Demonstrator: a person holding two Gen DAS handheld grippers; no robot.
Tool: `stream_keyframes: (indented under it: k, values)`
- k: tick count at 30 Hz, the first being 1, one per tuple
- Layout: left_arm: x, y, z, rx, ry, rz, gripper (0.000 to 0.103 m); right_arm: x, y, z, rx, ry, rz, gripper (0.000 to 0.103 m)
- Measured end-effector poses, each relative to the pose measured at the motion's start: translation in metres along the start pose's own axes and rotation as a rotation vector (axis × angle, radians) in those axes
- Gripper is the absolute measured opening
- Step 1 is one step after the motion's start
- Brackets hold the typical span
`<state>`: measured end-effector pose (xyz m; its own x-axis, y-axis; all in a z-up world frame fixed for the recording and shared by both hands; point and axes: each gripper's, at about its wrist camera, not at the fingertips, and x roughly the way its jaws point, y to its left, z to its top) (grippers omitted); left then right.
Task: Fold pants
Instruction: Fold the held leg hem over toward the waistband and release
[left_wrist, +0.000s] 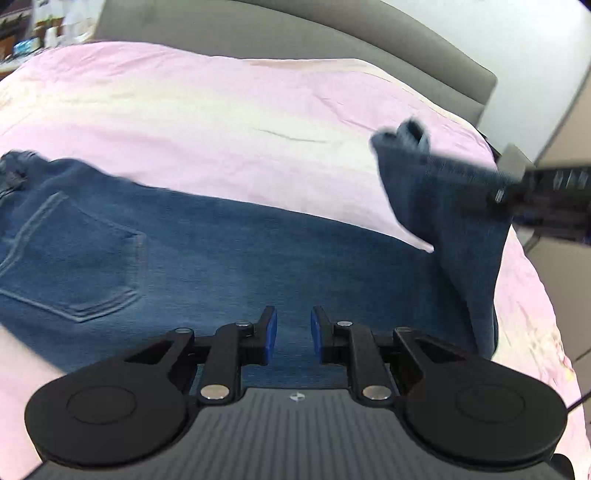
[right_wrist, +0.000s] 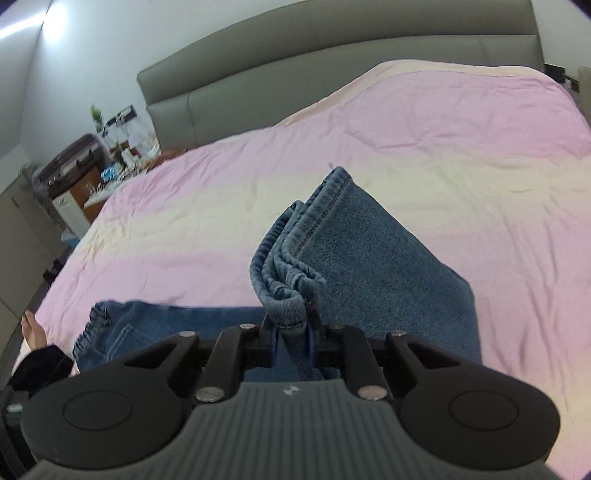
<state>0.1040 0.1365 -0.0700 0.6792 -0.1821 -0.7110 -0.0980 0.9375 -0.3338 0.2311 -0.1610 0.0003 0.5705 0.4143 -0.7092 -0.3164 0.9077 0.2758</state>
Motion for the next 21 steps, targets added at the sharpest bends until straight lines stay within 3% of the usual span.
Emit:
stream_keyframes:
  k: [6, 10, 15, 21]
  values:
    - [0.001, 0.034, 0.0, -0.086, 0.018, -0.011, 0.022, 0.081, 0.036, -0.053, -0.131, 0.153, -0.053, 0.012]
    - [0.004, 0.046, -0.002, -0.126, 0.027, -0.028, 0.022, 0.109, 0.04, -0.08, -0.174, 0.208, -0.077, 0.019]
    - [0.014, 0.047, -0.001, -0.149, 0.032, -0.046, 0.026, 0.115, 0.046, -0.092, -0.2, 0.234, -0.019, 0.05]
    - [0.016, 0.04, 0.007, -0.148, 0.037, -0.073, 0.026, 0.092, 0.045, -0.088, -0.184, 0.257, 0.101, 0.063]
